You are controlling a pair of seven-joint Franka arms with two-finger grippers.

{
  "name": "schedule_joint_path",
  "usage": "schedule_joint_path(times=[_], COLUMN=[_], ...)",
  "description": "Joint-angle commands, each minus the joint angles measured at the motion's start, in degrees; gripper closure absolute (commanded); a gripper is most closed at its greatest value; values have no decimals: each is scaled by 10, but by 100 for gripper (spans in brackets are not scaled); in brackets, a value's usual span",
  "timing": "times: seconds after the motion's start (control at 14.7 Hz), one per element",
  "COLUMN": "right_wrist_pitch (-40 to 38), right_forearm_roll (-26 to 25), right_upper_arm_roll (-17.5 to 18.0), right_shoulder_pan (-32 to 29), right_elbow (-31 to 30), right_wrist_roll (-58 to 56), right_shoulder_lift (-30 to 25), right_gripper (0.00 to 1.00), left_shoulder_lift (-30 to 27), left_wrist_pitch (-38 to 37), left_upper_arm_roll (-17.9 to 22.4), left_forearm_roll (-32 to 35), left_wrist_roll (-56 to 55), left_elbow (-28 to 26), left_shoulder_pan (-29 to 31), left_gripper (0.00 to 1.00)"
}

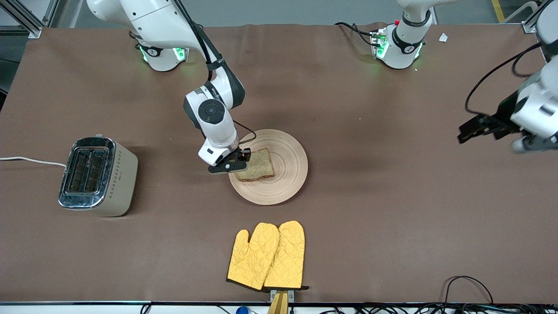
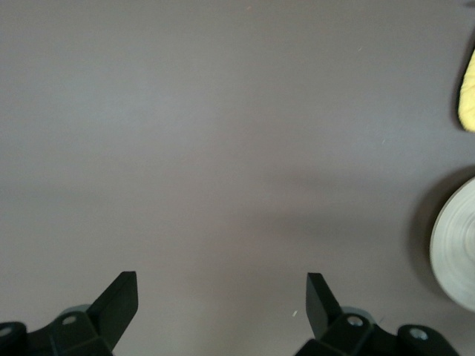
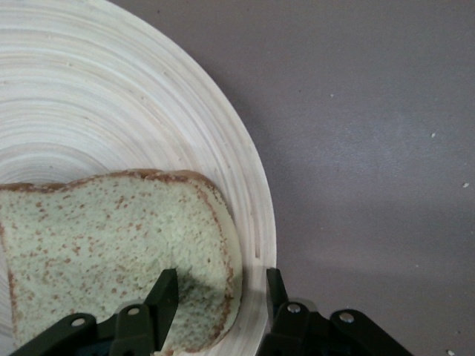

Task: Move plate and put bread in toaster
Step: 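Close the right gripper on the bread while the left gripper withdraws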

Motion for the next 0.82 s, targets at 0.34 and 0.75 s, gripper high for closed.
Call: schedule_joint_path(times=[0.34,0.75], right_wrist_pitch=[6,86], right_forearm_roll=[-7,-7], right_upper_arm_roll=[-1,-1], right_shoulder_pan=[11,11], right_elbow=[-10,-40], right_wrist_roll=[8,4], right_shoulder_lift=[-9,-1], right_gripper=[59,71], left_shoulder_lift=[-45,-42], left_wrist_pitch=[-78,-93], left_upper_arm_roll=[18,18], left_forearm_roll=[30,29], left_wrist_roll=[36,38], left_elbow=[8,21], left_shoulder_pan=[-3,-3], left_gripper=[0,0])
